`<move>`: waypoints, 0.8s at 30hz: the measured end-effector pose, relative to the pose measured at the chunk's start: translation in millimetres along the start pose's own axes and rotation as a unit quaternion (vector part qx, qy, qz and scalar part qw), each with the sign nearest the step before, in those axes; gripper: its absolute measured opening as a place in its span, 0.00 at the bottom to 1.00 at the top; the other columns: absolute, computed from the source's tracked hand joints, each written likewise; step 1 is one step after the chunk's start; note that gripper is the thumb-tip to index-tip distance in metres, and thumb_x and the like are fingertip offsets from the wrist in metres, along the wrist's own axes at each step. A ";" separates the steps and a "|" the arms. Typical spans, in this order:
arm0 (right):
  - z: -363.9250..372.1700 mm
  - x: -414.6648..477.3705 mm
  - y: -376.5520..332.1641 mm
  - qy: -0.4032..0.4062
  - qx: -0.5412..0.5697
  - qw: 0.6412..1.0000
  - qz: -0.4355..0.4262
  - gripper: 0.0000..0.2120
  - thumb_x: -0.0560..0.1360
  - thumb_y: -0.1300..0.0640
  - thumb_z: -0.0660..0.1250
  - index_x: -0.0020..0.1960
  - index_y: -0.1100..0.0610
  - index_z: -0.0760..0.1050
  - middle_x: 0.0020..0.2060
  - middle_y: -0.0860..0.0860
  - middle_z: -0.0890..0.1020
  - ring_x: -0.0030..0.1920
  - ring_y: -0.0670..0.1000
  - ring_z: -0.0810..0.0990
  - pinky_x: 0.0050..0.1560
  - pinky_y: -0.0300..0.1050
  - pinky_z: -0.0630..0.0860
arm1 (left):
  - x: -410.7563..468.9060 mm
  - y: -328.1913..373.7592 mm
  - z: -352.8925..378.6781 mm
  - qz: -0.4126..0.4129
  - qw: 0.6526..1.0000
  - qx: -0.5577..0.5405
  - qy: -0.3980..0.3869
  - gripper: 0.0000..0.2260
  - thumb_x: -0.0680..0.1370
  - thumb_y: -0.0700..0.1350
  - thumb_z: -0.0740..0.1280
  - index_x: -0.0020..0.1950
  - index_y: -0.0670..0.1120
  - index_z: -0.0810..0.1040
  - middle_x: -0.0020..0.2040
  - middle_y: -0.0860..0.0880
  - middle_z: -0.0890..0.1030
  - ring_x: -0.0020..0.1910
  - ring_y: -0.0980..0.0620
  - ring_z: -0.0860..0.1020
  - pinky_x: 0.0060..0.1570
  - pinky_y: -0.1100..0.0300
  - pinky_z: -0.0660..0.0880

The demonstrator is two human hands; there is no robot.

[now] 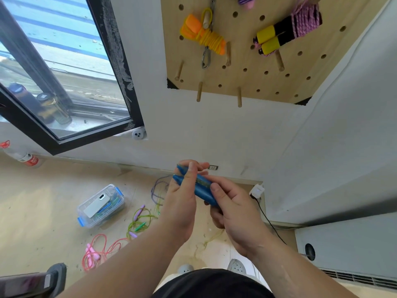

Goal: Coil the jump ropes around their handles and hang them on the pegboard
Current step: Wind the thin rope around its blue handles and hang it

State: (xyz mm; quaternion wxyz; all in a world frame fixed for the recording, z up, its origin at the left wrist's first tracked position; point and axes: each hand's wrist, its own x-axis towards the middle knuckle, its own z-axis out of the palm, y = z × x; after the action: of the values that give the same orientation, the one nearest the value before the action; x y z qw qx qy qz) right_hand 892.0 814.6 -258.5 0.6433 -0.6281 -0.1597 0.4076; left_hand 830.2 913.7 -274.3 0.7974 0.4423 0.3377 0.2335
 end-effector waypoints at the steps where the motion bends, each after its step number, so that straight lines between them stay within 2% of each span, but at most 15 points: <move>1: -1.3 0.7 0.8 0.004 -0.011 1.000 -0.008 0.15 0.85 0.58 0.58 0.57 0.44 0.82 0.34 0.49 0.78 0.26 0.48 0.61 0.28 0.40 0.60 | 1.5 -0.3 -3.6 -0.001 1.000 0.016 -0.008 0.14 0.77 0.61 0.68 0.50 0.51 0.80 0.58 0.49 0.84 0.59 0.49 0.80 0.63 0.50 0.74; 3: -7.7 4.0 1.1 0.013 -0.061 0.998 -0.019 0.15 0.84 0.58 0.59 0.57 0.44 0.82 0.33 0.53 0.75 0.26 0.48 0.62 0.28 0.40 0.61 | 7.3 0.8 -13.1 0.017 0.997 0.066 -0.019 0.06 0.78 0.51 0.71 0.49 0.51 0.78 0.50 0.47 0.83 0.51 0.48 0.79 0.57 0.50 0.75; 4: -12.2 5.9 0.2 0.012 -0.098 0.995 -0.025 0.15 0.84 0.58 0.60 0.56 0.42 0.82 0.32 0.54 0.73 0.27 0.48 0.63 0.28 0.41 0.62 | 11.1 2.1 -18.4 0.031 0.994 0.104 -0.023 0.05 0.78 0.46 0.72 0.51 0.51 0.77 0.47 0.49 0.82 0.48 0.48 0.79 0.53 0.51 0.75; 6: -22.3 9.7 -2.3 0.000 -0.191 0.981 -0.026 0.14 0.83 0.55 0.61 0.55 0.38 0.82 0.29 0.50 0.73 0.27 0.47 0.66 0.31 0.42 0.65 | 16.2 4.0 -30.4 0.082 0.969 0.230 -0.042 0.11 0.77 0.44 0.74 0.55 0.53 0.76 0.46 0.53 0.83 0.46 0.52 0.81 0.49 0.56 0.78; 7: -26.8 10.8 -3.9 -0.011 -0.239 0.971 -0.018 0.13 0.83 0.54 0.62 0.54 0.37 0.81 0.27 0.44 0.74 0.28 0.45 0.68 0.33 0.43 0.66 | 17.6 4.9 -36.0 0.133 0.935 0.324 -0.057 0.12 0.76 0.46 0.74 0.56 0.54 0.76 0.46 0.55 0.82 0.46 0.55 0.80 0.48 0.60 0.77; 9: -32.4 11.6 -5.9 -0.039 -0.303 0.952 0.001 0.11 0.83 0.53 0.63 0.54 0.38 0.81 0.26 0.38 0.75 0.28 0.42 0.69 0.36 0.43 0.67 | 19.0 6.0 -45.1 0.260 0.803 0.526 -0.106 0.07 0.78 0.53 0.68 0.55 0.55 0.78 0.45 0.58 0.81 0.45 0.57 0.78 0.45 0.61 0.75; 10: -33.1 11.4 -6.3 -0.051 -0.312 0.949 0.008 0.11 0.83 0.53 0.63 0.54 0.39 0.80 0.27 0.38 0.75 0.28 0.42 0.69 0.35 0.42 0.67 | 17.8 7.6 -45.8 0.298 0.738 0.590 -0.138 0.09 0.79 0.56 0.63 0.55 0.55 0.77 0.44 0.58 0.80 0.43 0.57 0.77 0.43 0.59 0.74; 11: -33.1 11.2 -6.5 -0.057 -0.306 0.950 0.010 0.10 0.83 0.53 0.62 0.54 0.39 0.80 0.28 0.38 0.76 0.29 0.43 0.69 0.35 0.42 0.67 | 15.4 10.5 -44.2 0.305 0.697 0.626 -0.170 0.13 0.79 0.59 0.59 0.55 0.54 0.76 0.44 0.58 0.79 0.42 0.56 0.76 0.42 0.58 0.74; 12: -32.4 11.1 -6.8 -0.055 -0.287 0.956 0.011 0.10 0.83 0.53 0.62 0.53 0.40 0.79 0.29 0.40 0.76 0.29 0.44 0.69 0.34 0.43 0.68 | 13.3 13.0 -42.1 0.301 0.678 0.643 -0.191 0.15 0.78 0.62 0.57 0.56 0.54 0.75 0.45 0.58 0.79 0.42 0.56 0.76 0.41 0.58 0.74; 14: -30.9 10.3 -8.0 -0.035 -0.237 0.971 0.012 0.07 0.82 0.52 0.64 0.49 0.41 0.76 0.34 0.43 0.78 0.30 0.46 0.69 0.34 0.44 0.68 | 11.0 15.9 -39.6 0.296 0.680 0.637 -0.209 0.16 0.76 0.65 0.61 0.57 0.56 0.72 0.44 0.60 0.77 0.40 0.58 0.74 0.40 0.62 0.73; 15: -30.6 10.0 -8.6 -0.024 -0.216 0.976 0.011 0.06 0.82 0.52 0.64 0.48 0.42 0.75 0.35 0.44 0.78 0.30 0.47 0.69 0.33 0.44 0.68 | 10.2 15.8 -39.3 0.294 0.698 0.619 -0.207 0.16 0.75 0.64 0.65 0.56 0.56 0.72 0.43 0.62 0.75 0.40 0.59 0.74 0.39 0.64 0.72; 17: -31.4 8.6 -10.4 -0.011 -0.186 0.982 0.002 0.05 0.81 0.52 0.66 0.48 0.43 0.75 0.37 0.45 0.78 0.30 0.47 0.70 0.32 0.43 0.68 | 8.0 13.7 -38.0 0.265 0.759 0.560 -0.198 0.15 0.73 0.60 0.72 0.52 0.57 0.73 0.41 0.61 0.76 0.40 0.59 0.76 0.39 0.62 0.74; 19: -33.3 7.7 -11.8 -0.011 -0.188 0.982 -0.012 0.04 0.81 0.52 0.67 0.48 0.43 0.76 0.38 0.46 0.79 0.30 0.47 0.70 0.31 0.41 0.68 | 6.4 10.5 -37.4 0.213 0.829 0.477 -0.200 0.15 0.71 0.57 0.76 0.50 0.58 0.73 0.43 0.58 0.81 0.42 0.55 0.80 0.42 0.55 0.79; 20: -33.9 7.0 -12.4 -0.014 -0.197 0.980 -0.017 0.03 0.80 0.51 0.67 0.49 0.43 0.76 0.38 0.46 0.79 0.30 0.46 0.70 0.31 0.40 0.68 | 5.8 9.0 -37.1 0.197 0.848 0.450 -0.199 0.15 0.70 0.56 0.77 0.50 0.59 0.73 0.44 0.56 0.82 0.44 0.53 0.82 0.44 0.52 0.80; 24: -35.6 6.6 -11.3 -0.021 -0.193 0.981 -0.025 0.03 0.81 0.52 0.67 0.49 0.44 0.76 0.37 0.44 0.79 0.30 0.47 0.69 0.32 0.41 0.67 | 2.9 7.8 -35.7 0.172 0.874 0.413 -0.189 0.15 0.70 0.53 0.79 0.48 0.57 0.75 0.45 0.53 0.84 0.45 0.50 0.84 0.45 0.47 0.82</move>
State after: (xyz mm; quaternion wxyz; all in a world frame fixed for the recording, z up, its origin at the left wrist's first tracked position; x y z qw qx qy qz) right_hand 925.3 796.6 -255.7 0.5164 -0.7278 -0.2645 0.3656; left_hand 804.9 939.1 -282.1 0.5382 0.8181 0.1643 0.1185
